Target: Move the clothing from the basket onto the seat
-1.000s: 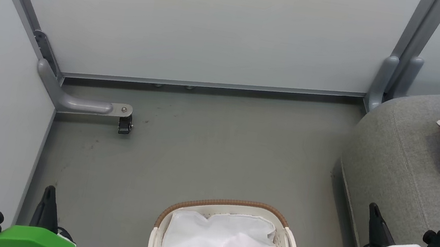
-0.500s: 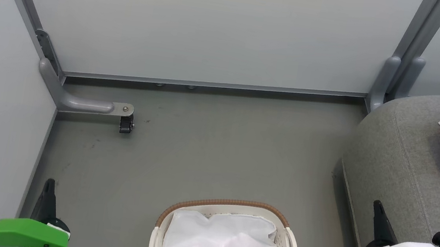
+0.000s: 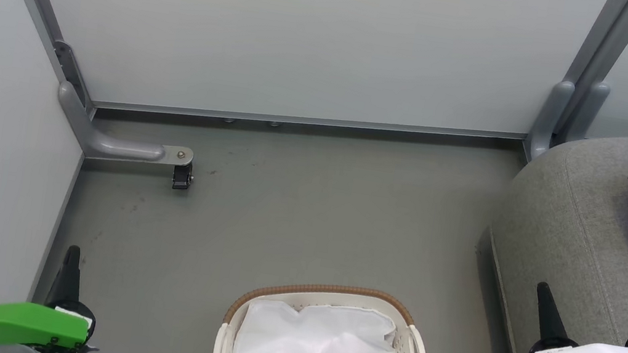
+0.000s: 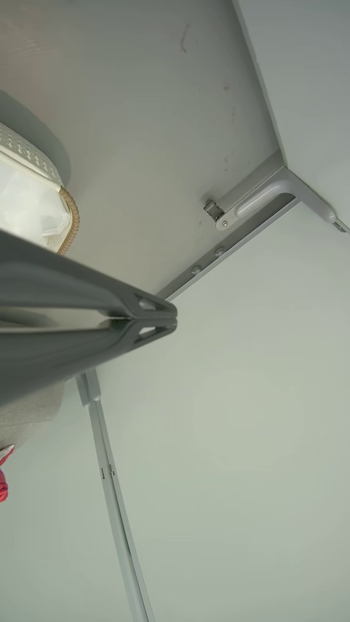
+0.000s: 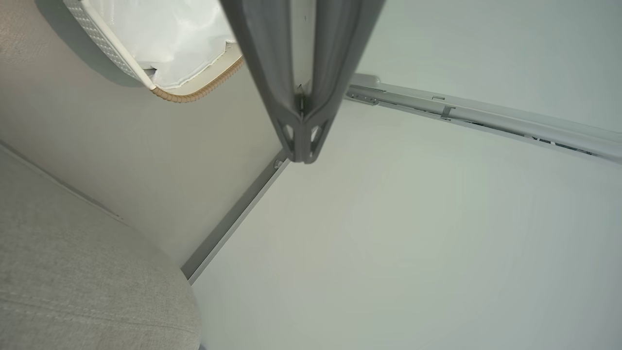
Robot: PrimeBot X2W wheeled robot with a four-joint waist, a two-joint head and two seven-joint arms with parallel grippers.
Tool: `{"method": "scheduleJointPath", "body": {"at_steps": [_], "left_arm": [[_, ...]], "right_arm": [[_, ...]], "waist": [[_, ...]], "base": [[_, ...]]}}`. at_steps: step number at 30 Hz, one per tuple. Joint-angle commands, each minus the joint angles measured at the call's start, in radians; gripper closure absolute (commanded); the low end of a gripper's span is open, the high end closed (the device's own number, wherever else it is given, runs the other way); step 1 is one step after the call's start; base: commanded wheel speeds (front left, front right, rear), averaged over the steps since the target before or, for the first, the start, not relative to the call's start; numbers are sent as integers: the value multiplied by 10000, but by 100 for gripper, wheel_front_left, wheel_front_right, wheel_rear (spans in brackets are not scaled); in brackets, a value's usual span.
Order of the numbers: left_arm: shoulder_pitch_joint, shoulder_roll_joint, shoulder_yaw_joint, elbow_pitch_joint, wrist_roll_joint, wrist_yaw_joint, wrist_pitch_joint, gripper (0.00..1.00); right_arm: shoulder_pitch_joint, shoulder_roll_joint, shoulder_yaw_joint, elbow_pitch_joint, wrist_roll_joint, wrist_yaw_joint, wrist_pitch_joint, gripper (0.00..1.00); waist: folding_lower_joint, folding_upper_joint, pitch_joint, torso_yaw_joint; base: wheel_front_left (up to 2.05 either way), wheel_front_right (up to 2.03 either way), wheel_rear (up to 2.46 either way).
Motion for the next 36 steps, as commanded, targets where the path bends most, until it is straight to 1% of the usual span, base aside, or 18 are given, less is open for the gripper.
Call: {"method": "scheduleJointPath", "body": {"at_steps": [1,21,36], "left_arm": [[-286,85,40,-122,-338,-67,73,100],[-455,95,121,-299,-2251,-101,577,100],[-573,99,170,-406,-3492,-135,919,100]], "right_arm": [[-38,-58,-61,-158,324,-5,72,100],[-15,-59,-233,-426,2195,-7,576,100],[1,-59,-349,-599,3416,-8,907,100]], "waist": [[0,0,1,6],[0,0,17,71],[0,0,29,120]], "base": [[0,0,0],[0,0,0],[0,0,0]]}}
